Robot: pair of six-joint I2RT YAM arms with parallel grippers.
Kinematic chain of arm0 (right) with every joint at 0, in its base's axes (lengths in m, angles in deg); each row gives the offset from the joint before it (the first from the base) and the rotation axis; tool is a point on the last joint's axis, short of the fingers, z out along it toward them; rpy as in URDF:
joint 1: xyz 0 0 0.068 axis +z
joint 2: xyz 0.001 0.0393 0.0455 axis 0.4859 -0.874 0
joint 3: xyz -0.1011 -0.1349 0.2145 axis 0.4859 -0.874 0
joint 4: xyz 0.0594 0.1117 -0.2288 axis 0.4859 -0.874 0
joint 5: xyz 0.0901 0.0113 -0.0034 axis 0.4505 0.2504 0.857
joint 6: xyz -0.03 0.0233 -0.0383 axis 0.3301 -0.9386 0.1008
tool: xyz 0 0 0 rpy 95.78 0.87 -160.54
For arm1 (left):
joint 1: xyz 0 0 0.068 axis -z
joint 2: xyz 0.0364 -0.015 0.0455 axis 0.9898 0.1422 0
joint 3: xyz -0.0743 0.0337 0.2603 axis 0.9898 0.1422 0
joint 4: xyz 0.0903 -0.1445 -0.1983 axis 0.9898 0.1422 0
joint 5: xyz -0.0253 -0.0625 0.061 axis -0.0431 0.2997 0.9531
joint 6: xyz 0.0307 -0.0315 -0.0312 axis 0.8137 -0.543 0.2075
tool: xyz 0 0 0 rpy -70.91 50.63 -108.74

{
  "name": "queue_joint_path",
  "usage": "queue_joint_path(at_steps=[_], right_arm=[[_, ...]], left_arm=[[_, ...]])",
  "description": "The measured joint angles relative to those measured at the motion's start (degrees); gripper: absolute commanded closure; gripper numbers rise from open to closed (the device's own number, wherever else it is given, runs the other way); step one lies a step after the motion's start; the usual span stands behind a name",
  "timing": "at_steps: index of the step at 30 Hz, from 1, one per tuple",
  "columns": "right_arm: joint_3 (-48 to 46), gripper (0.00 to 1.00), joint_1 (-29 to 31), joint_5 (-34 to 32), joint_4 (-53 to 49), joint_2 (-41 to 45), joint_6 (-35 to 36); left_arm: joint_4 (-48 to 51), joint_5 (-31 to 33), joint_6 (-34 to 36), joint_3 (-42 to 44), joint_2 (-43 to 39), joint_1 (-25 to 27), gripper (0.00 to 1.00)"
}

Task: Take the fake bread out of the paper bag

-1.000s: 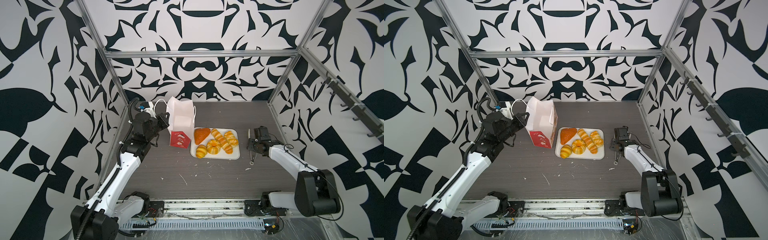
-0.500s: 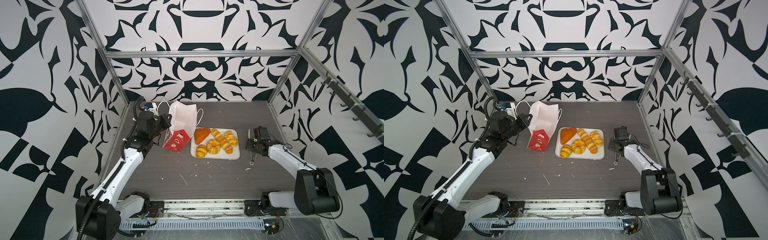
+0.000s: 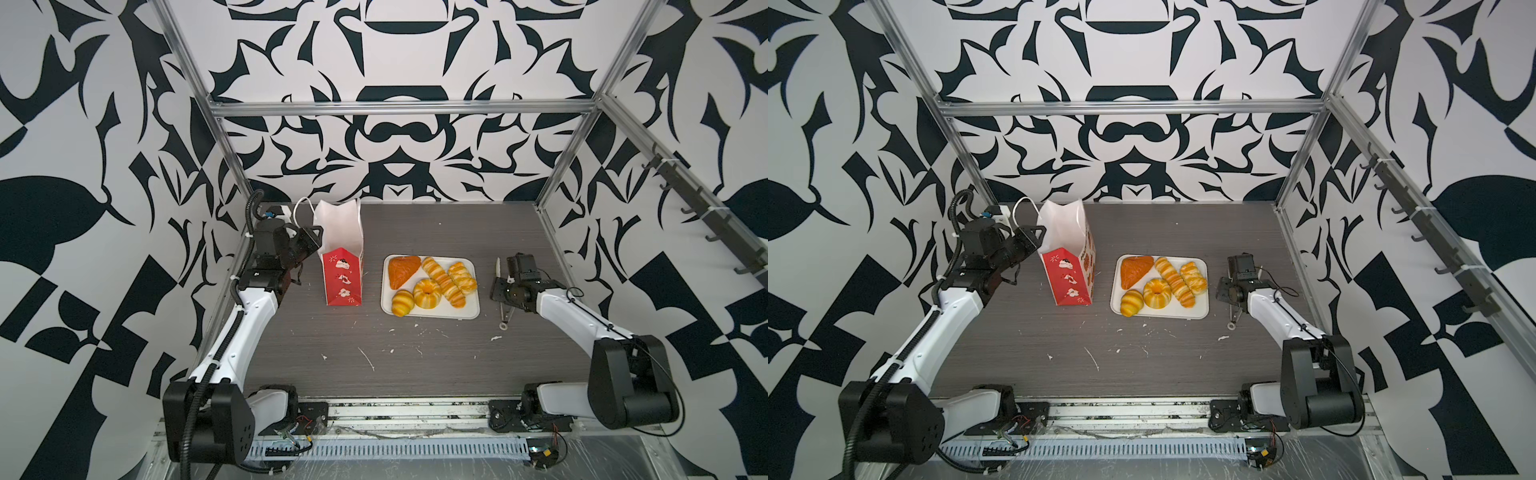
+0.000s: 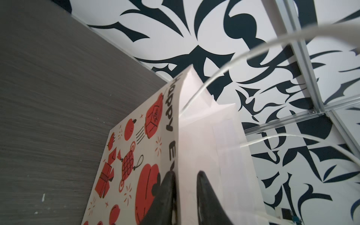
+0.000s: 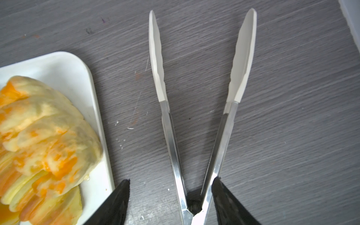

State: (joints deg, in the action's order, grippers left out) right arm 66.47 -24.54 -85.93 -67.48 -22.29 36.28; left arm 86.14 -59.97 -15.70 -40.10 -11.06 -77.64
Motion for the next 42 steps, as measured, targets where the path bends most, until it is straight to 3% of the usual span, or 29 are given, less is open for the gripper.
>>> queue_joint_path(at_steps=[3, 10, 21, 26, 30, 34, 36, 39, 42], right_arm=[[0.0, 0.30, 0.0, 0.2, 0.1, 0.0, 0.0], [0.0, 0.31, 0.0, 0.5, 0.2, -0.3, 0.0], [0.0, 0.31, 0.0, 0.5, 0.2, -0.3, 0.0], [0.0, 0.31, 0.0, 0.3, 0.2, -0.3, 0.0], [-0.2, 0.31, 0.0, -0.3, 0.4, 0.7, 0.0], [-2.5, 0.34, 0.0, -1.9, 2.4, 5.4, 0.2], [-3.8, 0.30, 0.0, -3.0, 3.0, 8.6, 0.3], [-5.7, 0.25, 0.3, -4.3, 4.4, 14.1, 1.1], [-7.8, 0.24, 1.1, -5.3, 5.7, 19.7, 1.8]], left_arm=[[0.3, -1.3, 0.8, -0.1, 0.5, -0.9, 0.55], [2.0, -2.6, 2.3, -1.6, 0.1, -1.2, 0.02], [11.0, 2.1, 4.3, -6.8, -8.9, -1.3, 0.01], [18.0, 6.9, 7.3, -10.6, -17.7, -1.3, 0.00], [19.5, 15.4, 11.5, -10.4, -29.4, -1.3, 0.00], [12.2, 29.6, 18.2, -1.0, -42.7, -1.4, 0.01], [6.3, 35.0, 19.8, 6.7, -44.3, -1.4, 0.00], [-0.4, 39.3, 20.6, 19.5, -38.5, -1.5, 0.01], [-7.2, 40.6, 21.9, 29.2, -27.4, -1.5, 0.01]])
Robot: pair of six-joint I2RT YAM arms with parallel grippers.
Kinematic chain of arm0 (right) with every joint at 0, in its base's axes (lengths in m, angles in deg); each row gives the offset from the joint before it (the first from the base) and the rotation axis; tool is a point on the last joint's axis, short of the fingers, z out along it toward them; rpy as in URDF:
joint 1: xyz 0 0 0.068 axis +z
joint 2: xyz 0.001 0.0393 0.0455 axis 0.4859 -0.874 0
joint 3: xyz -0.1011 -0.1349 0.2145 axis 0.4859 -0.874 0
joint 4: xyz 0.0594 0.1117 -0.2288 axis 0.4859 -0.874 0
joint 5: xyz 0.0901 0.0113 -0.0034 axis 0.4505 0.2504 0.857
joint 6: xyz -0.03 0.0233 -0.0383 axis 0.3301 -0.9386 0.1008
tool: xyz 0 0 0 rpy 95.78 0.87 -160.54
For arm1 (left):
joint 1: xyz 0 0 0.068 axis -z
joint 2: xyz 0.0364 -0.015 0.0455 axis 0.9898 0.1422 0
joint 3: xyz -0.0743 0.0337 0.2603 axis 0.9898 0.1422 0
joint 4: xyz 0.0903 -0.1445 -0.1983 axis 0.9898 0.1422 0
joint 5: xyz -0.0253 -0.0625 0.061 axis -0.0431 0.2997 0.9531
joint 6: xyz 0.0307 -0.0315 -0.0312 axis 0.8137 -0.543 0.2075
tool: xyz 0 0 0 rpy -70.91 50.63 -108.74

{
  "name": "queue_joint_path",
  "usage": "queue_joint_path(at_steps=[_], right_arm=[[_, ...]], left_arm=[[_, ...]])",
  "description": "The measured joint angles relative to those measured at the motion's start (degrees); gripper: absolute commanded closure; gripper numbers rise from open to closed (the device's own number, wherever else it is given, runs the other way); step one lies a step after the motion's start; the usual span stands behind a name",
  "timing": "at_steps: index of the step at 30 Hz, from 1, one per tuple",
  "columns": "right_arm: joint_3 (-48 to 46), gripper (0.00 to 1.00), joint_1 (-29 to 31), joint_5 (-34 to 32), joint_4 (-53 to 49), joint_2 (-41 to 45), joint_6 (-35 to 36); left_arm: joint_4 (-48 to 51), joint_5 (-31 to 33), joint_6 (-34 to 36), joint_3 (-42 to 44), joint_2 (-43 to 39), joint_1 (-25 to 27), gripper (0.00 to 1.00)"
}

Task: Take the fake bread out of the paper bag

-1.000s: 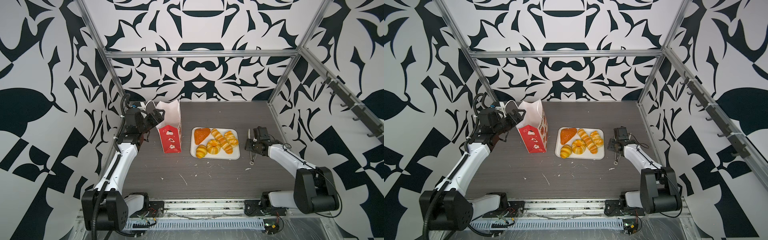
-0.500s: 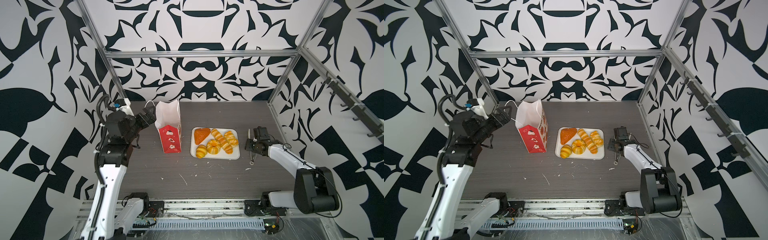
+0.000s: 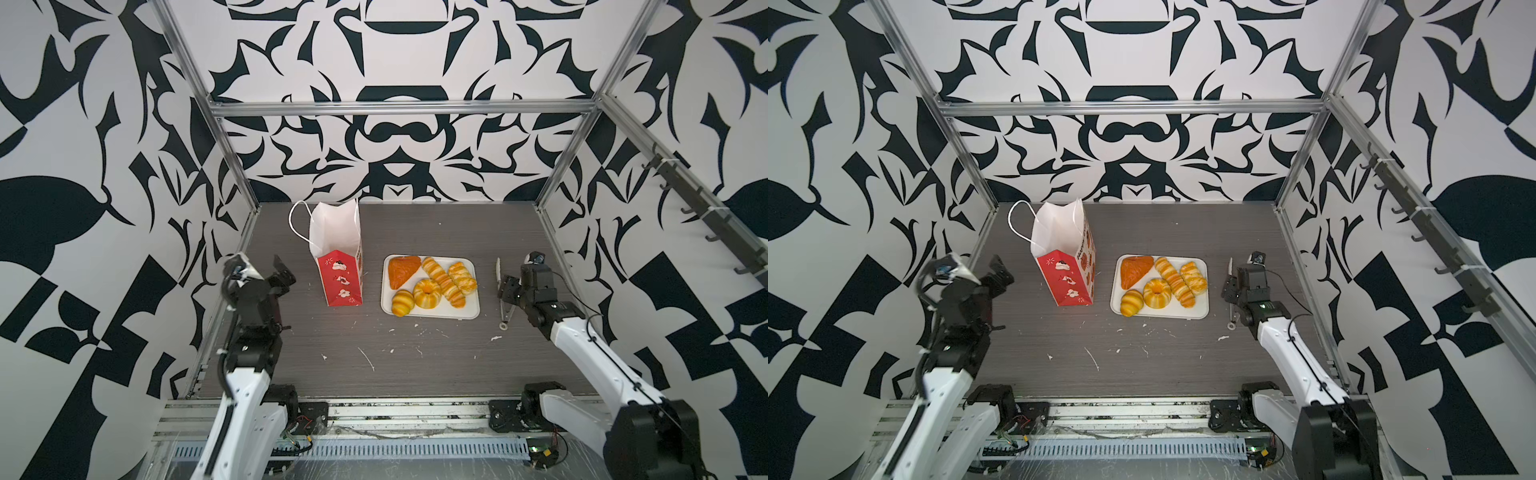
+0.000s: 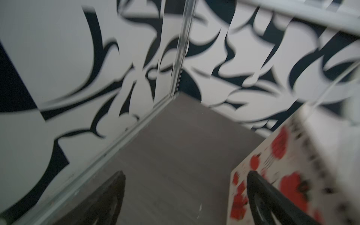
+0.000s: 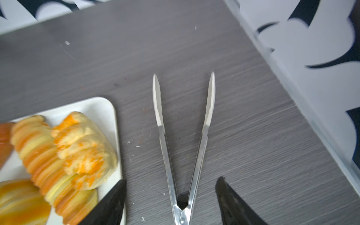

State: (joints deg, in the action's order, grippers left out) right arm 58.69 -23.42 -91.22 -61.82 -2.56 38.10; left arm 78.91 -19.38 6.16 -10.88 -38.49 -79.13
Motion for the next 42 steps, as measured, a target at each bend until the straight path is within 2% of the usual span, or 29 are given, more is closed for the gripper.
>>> queue_joint_path(at_steps=[4, 12, 16, 20, 28, 34, 38, 42], right_arm=[[-1.0, 0.24, 1.9, -1.2, 0.5, 4.0, 0.8], [-1.0, 0.24, 3.3, -1.7, 2.0, 2.7, 1.7], [-1.1, 0.20, 3.4, -1.9, 3.4, 2.0, 2.5], [-2.2, 0.19, 3.6, -3.0, 6.3, 1.6, 3.1], [-4.9, 0.18, 4.2, -9.2, 20.5, -4.4, 7.7], [-13.3, 0.16, 4.2, -12.9, 44.0, -13.7, 14.8], [-13.7, 0.17, 5.0, -12.6, 48.0, -20.0, 19.5], [-13.7, 0.20, 5.9, -11.7, 54.0, -20.4, 23.0]], left_arm=[[-9.6, -0.7, 4.2, 6.2, 10.5, 0.0, 0.01], [-29.3, -4.3, 11.1, 6.3, 26.0, -0.1, 0.01], [-40.9, -5.2, 13.4, 6.6, 38.6, -0.2, 0.01], [-46.3, -6.6, 14.7, 6.8, 47.0, -0.7, 0.01], [-51.2, -6.7, 15.0, 6.7, 48.3, -1.2, 0.01], [-51.8, -6.8, 15.0, 6.7, 48.3, -1.2, 0.01], [-52.0, -6.8, 15.0, 6.7, 48.3, -1.2, 0.01], [-52.1, -6.8, 15.0, 6.7, 48.3, -1.2, 0.01]])
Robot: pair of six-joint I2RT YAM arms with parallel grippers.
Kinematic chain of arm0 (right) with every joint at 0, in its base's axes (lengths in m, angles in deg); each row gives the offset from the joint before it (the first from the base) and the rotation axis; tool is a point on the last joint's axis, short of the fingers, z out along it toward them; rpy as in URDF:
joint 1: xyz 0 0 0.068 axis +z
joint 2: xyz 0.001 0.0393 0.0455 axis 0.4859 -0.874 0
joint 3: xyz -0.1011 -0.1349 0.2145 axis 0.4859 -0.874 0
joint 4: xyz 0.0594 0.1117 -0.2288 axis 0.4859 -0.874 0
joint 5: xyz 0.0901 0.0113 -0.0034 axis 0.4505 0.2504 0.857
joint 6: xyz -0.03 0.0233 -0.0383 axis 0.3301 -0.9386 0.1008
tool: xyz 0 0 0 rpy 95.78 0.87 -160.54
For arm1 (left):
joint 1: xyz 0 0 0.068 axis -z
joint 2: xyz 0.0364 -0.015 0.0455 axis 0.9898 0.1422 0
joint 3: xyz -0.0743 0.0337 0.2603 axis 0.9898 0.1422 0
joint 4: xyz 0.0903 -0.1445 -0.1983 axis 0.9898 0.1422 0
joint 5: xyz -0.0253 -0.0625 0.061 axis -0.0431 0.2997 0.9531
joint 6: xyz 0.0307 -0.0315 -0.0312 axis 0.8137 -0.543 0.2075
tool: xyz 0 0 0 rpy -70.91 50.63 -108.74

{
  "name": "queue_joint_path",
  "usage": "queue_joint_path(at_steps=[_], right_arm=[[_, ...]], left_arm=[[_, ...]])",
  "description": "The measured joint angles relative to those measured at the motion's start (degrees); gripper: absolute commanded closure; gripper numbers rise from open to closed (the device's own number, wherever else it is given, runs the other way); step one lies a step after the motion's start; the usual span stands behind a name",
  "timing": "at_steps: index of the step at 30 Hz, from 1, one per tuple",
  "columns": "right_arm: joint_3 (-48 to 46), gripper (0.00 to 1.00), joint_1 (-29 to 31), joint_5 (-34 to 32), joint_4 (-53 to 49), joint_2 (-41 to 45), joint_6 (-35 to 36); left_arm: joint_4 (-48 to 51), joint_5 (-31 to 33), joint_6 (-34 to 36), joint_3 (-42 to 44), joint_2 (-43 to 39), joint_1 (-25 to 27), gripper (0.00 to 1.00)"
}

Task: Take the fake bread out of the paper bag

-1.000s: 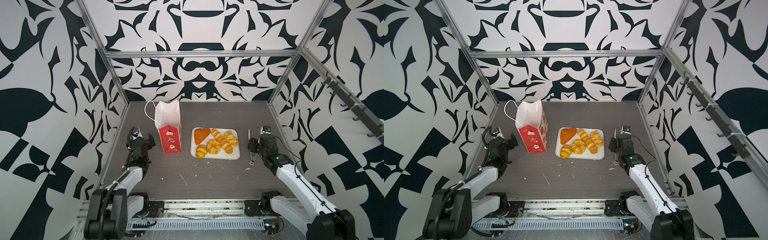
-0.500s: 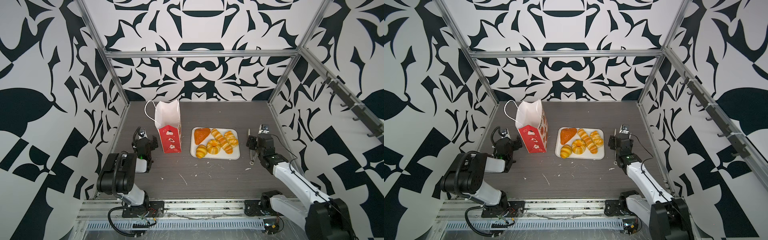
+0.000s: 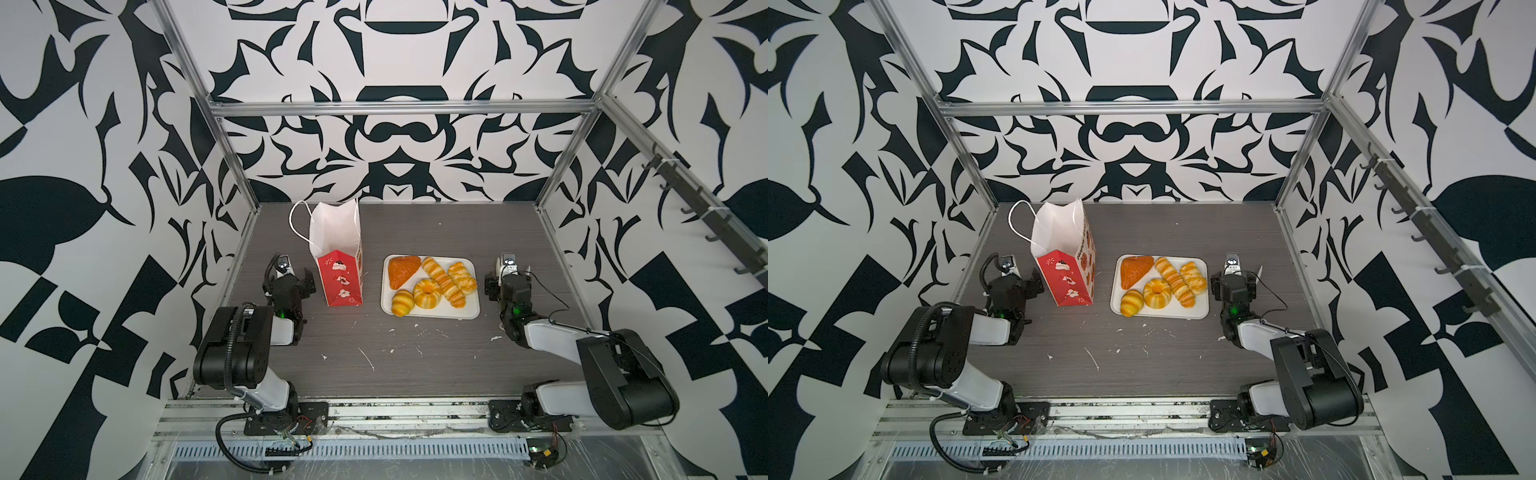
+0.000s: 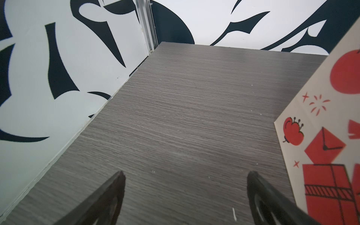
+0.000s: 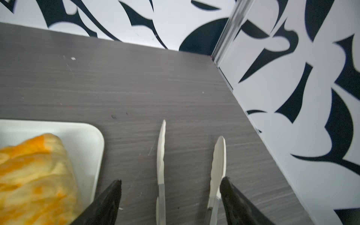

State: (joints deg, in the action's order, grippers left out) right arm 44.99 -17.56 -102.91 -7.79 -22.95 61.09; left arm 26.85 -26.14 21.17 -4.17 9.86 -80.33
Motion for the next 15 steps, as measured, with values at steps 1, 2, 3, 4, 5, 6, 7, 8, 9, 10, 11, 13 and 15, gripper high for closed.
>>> queue_joint_path(at_steps=[1, 2, 3, 4, 5, 6, 7, 8, 9, 10, 11, 13, 15], right_arm=[[0.1, 0.20, 0.2, 0.4, 0.8, 0.2, 0.5], [0.1, 0.20, 0.2, 0.7, 0.7, 0.6, 0.7], [0.1, 0.20, 0.3, 0.9, 0.5, 1.0, 0.8], [0.0, 0.19, 0.3, 0.9, 0.6, 1.3, 0.8], [-0.2, 0.18, 0.3, 0.8, 1.6, 1.2, 0.7], [-0.8, 0.18, 0.3, 0.8, 3.2, 0.9, 0.7], [-1.6, 0.17, 0.3, 0.7, 5.6, -0.1, 0.7], [-2.4, 0.17, 0.3, 0.5, 7.7, -1.6, 0.7], [-3.1, 0.17, 0.3, 0.5, 9.2, -3.2, 0.7], [-3.7, 0.17, 0.3, 0.6, 10.3, -5.1, 0.8], [-4.2, 0.17, 0.3, 0.8, 11.1, -6.9, 0.8], [-4.7, 0.16, 0.3, 1.1, 12.6, -9.3, 0.8], [-4.9, 0.15, 0.2, 1.3, 15.2, -11.6, 0.8]], left_arm=[[0.0, 0.0, 0.0, 0.0, 0.0, 0.0, 0.01], [0.0, 0.0, 0.0, 0.0, 0.0, 0.0, 0.01], [0.0, 0.0, 0.0, 0.0, 0.0, 0.0, 0.01], [0.0, 0.0, 0.0, 0.0, 0.0, 0.0, 0.01], [0.0, 0.0, 0.0, 0.0, 0.0, 0.0, 0.01], [0.0, 0.0, 0.0, 0.0, 0.0, 0.0, 0.01], [0.0, 0.0, 0.0, 0.0, 0.0, 0.0, 0.01], [0.0, 0.0, 0.0, 0.0, 0.0, 0.0, 0.01], [0.0, 0.0, 0.0, 0.0, 0.0, 0.0, 0.01], [0.0, 0.0, 0.0, 0.0, 0.0, 0.0, 0.01], [0.0, 0.0, 0.0, 0.0, 0.0, 0.0, 0.01], [0.0, 0.0, 0.0, 0.0, 0.0, 0.0, 0.01], [0.0, 0.0, 0.0, 0.0, 0.0, 0.0, 0.01]])
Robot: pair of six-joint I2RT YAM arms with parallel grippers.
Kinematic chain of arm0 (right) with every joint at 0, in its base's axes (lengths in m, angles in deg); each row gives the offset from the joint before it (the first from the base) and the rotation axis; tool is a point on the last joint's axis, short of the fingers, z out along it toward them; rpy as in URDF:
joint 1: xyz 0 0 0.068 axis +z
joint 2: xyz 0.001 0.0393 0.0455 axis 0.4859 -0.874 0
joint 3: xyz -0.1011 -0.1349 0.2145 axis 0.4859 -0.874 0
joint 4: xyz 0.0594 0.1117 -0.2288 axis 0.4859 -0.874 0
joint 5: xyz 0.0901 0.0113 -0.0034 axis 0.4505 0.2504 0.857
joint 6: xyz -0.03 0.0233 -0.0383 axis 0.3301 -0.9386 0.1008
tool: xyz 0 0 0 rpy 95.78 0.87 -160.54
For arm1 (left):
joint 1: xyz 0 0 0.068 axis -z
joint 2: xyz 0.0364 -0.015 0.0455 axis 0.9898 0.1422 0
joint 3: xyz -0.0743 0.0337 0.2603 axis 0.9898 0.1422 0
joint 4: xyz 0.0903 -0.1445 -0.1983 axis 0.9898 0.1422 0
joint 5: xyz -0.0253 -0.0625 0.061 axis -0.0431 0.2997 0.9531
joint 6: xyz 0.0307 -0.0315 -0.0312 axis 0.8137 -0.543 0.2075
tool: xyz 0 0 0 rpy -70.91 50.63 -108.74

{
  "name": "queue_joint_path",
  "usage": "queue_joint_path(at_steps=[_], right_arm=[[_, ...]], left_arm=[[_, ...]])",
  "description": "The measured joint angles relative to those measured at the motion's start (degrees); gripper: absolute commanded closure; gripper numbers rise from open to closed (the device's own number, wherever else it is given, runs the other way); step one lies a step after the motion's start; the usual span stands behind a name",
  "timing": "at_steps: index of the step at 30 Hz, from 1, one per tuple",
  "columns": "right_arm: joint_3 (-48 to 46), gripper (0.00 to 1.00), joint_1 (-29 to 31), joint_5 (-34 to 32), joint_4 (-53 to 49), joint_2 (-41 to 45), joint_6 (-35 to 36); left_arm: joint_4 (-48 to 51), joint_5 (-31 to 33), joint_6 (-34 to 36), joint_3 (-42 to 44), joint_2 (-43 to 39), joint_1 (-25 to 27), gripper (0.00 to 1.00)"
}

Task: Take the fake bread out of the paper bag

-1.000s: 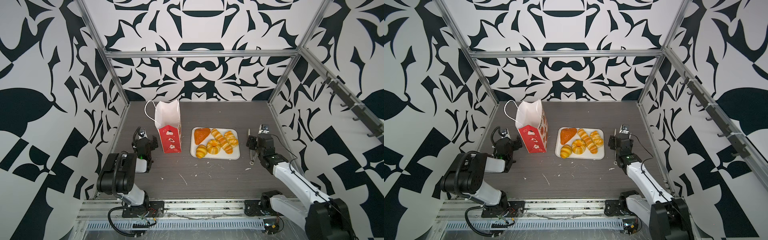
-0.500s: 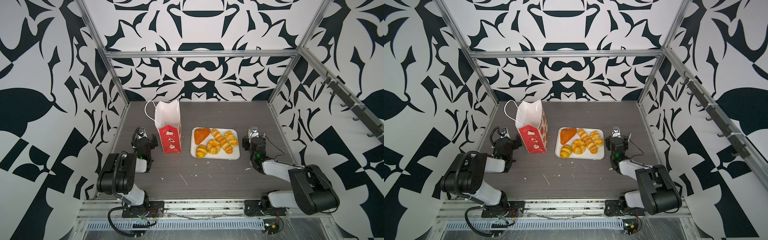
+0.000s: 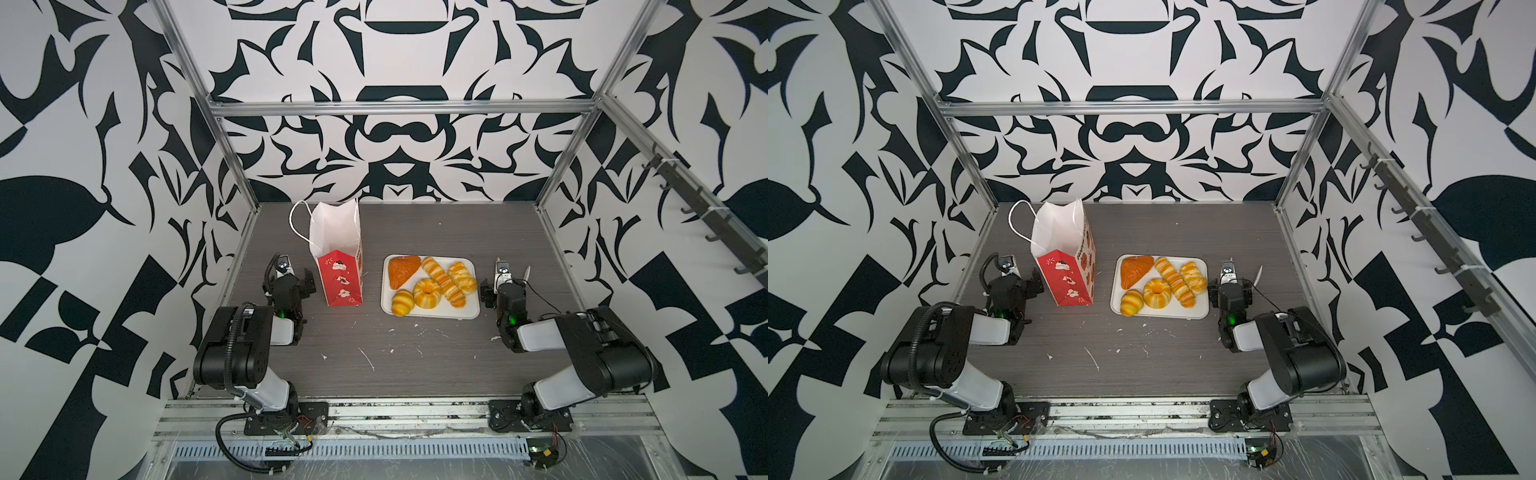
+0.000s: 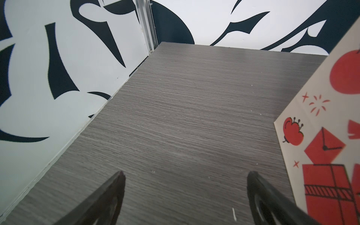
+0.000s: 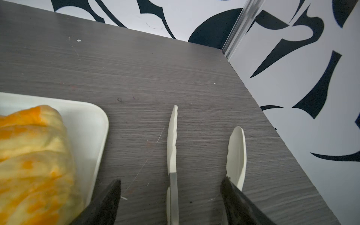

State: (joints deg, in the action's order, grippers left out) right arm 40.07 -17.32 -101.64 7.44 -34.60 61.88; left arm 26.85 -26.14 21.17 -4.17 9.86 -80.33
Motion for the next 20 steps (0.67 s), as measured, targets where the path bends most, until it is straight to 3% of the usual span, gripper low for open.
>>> queue_joint_path(at_steps=[8, 20], right_arm=[[0.5, 0.12, 0.0, -0.8, 3.1, -2.3, -0.3], [0.8, 0.18, 0.0, -1.4, 3.1, -2.3, -0.3]], left_arm=[[0.0, 0.0, 0.0, 0.0, 0.0, 0.0, 0.01], [1.6, -2.4, -1.0, -1.2, 0.0, -2.1, 0.01]])
